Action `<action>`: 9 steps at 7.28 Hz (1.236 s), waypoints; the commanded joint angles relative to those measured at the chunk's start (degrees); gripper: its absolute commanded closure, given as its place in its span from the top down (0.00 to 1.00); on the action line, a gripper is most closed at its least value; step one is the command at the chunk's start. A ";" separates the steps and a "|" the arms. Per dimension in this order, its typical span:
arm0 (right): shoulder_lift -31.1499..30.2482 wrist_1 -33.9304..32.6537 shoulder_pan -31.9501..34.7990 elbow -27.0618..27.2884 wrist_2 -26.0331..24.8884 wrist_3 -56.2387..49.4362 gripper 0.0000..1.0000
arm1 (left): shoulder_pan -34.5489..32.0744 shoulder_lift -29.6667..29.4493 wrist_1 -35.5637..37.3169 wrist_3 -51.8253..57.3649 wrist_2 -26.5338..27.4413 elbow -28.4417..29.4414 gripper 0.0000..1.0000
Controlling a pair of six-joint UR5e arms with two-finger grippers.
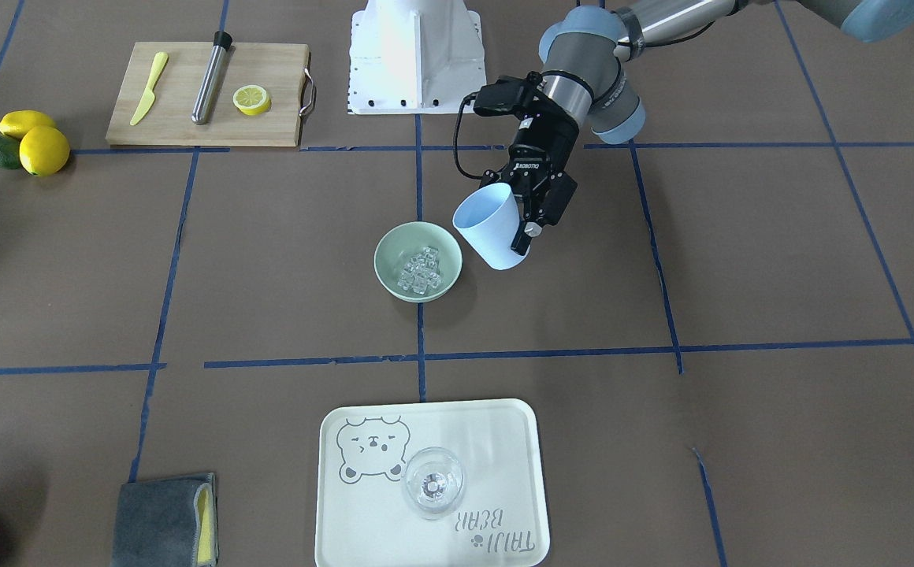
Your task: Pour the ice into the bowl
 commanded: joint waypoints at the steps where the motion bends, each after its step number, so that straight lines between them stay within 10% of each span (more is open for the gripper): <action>1: 0.13 0.00 -0.07 -0.05 -0.09 0.08 1.00 | -1.12 9.11 -0.32 -14.62 -0.24 -2.86 0.00; 6: 0.31 0.00 -1.90 0.03 1.40 3.06 1.00 | -2.98 27.92 -19.42 -35.40 -0.24 3.86 0.00; 9: 0.40 0.70 -3.85 0.30 1.76 3.16 1.00 | -2.80 28.04 -24.48 -40.15 7.64 14.35 0.00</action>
